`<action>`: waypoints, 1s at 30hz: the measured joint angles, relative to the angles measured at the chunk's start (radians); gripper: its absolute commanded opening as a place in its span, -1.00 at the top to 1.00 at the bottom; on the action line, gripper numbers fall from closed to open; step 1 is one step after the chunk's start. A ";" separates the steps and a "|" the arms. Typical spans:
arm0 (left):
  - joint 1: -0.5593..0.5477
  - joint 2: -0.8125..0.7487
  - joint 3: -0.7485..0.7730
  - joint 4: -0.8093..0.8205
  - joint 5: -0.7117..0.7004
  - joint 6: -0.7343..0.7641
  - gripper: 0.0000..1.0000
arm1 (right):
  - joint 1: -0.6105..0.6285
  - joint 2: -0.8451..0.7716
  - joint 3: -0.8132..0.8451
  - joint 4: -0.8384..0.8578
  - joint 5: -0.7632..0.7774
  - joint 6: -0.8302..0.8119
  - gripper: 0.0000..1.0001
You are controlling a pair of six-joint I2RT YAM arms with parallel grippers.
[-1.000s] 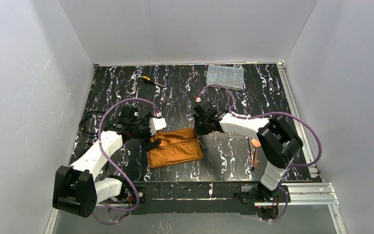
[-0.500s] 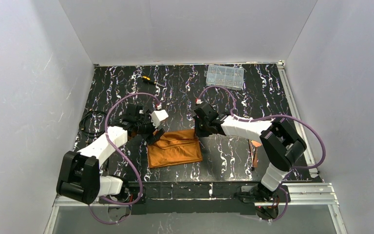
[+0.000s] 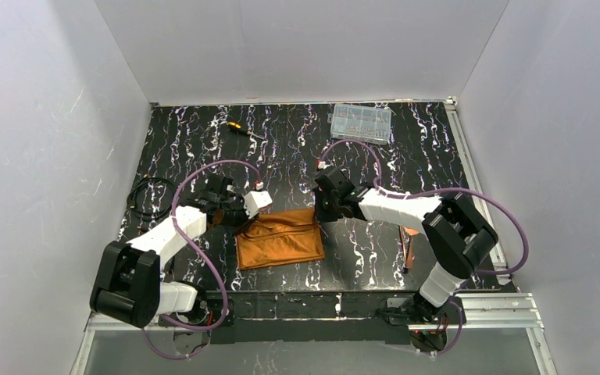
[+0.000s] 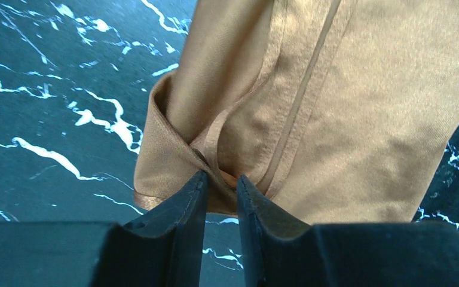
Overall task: Fold the napkin into a case and place the utensils inside
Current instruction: Fold the lower triangle-folded napkin at the center of the board.
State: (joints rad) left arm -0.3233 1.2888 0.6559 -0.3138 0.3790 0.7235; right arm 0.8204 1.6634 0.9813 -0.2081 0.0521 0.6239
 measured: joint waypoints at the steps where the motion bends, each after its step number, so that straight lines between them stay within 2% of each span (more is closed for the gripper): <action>1: 0.000 0.000 -0.009 -0.008 -0.001 0.007 0.67 | 0.000 -0.005 -0.005 0.001 -0.001 0.001 0.97; 12: 0.000 -0.057 -0.052 -0.032 0.001 0.081 0.80 | 0.000 -0.021 -0.015 -0.003 0.002 0.000 0.97; 18: 0.000 -0.137 -0.120 -0.002 0.002 0.122 0.82 | 0.000 -0.055 -0.016 -0.011 0.000 -0.003 0.97; 22: 0.000 -0.147 -0.153 0.024 -0.001 0.144 0.92 | 0.000 -0.076 -0.017 -0.020 -0.023 -0.011 0.97; 25: 0.000 -0.147 -0.164 0.031 -0.006 0.151 0.93 | 0.000 -0.083 -0.032 -0.020 -0.050 -0.014 0.97; 27: 0.000 -0.148 -0.163 0.032 -0.006 0.143 0.81 | 0.000 -0.087 -0.059 -0.020 -0.064 -0.013 0.97; 29: 0.000 -0.153 -0.163 0.031 -0.002 0.126 0.43 | 0.000 -0.087 -0.081 -0.021 -0.075 -0.009 0.97; 30: 0.000 -0.159 -0.159 0.025 0.003 0.112 0.32 | 0.000 -0.087 -0.090 -0.021 -0.079 -0.006 0.97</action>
State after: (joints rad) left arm -0.3233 1.1294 0.4969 -0.2886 0.3817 0.8352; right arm 0.8204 1.5761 0.8917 -0.2291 -0.0273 0.6178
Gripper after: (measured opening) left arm 0.147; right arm 0.039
